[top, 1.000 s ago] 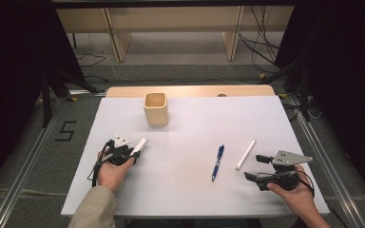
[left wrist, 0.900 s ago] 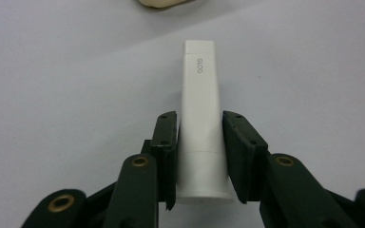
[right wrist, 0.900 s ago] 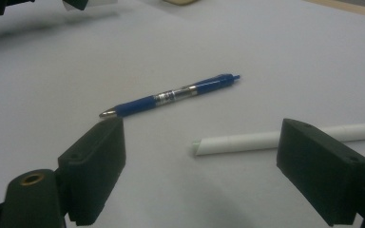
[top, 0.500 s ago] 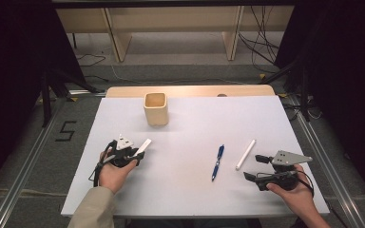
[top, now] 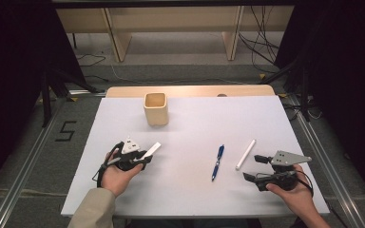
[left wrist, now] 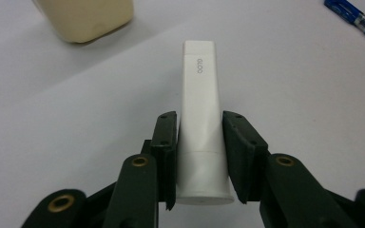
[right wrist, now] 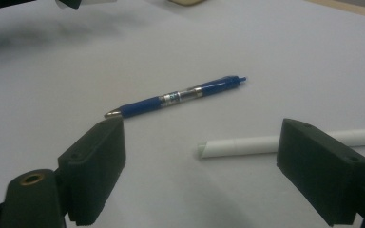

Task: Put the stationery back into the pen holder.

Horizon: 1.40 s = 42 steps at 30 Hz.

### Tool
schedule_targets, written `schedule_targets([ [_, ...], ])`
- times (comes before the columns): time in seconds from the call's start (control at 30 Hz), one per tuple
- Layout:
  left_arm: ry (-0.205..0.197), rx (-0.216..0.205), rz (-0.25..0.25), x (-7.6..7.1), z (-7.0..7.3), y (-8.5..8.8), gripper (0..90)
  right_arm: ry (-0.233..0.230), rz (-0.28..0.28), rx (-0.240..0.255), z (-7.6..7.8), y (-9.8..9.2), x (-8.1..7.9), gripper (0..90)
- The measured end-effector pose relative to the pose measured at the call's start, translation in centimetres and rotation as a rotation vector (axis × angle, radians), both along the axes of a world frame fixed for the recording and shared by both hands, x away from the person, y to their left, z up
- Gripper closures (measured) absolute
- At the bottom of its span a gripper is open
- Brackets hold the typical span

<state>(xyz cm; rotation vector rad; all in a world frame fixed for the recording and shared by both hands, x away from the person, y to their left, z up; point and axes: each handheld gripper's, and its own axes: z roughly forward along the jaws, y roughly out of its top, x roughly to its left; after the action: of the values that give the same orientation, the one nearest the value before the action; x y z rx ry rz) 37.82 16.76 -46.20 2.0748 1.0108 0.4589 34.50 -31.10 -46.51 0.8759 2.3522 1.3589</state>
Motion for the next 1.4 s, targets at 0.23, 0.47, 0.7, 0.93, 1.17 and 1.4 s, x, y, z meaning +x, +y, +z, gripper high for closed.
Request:
schedule_targets([
  [0.23,0.012,0.029,-0.095,-0.5,0.5,-0.9,67.2,0.003,0.012,0.004,0.0,0.1,0.0,17.7],
  [0.47,0.025,0.05,-0.233,-1.2,0.7,-2.3,67.2,-0.003,0.058,0.0,-0.1,0.5,-0.1,18.5],
  [0.7,0.039,0.084,-0.376,-1.9,0.9,-3.9,67.2,-0.002,0.108,-0.004,-0.1,1.0,-0.3,19.0],
  [0.93,0.054,0.135,-0.536,-2.9,1.3,-6.0,67.2,-0.01,0.189,0.0,0.0,2.1,-0.6,19.5],
  [1.17,0.058,0.155,-0.635,-3.6,1.9,-7.8,67.2,0.008,0.286,-0.023,-0.1,4.3,-1.1,20.9],
  [1.4,0.061,0.177,-0.687,-3.6,2.1,-9.3,67.2,0.012,0.346,-0.055,-0.1,6.0,-1.0,22.1],
])
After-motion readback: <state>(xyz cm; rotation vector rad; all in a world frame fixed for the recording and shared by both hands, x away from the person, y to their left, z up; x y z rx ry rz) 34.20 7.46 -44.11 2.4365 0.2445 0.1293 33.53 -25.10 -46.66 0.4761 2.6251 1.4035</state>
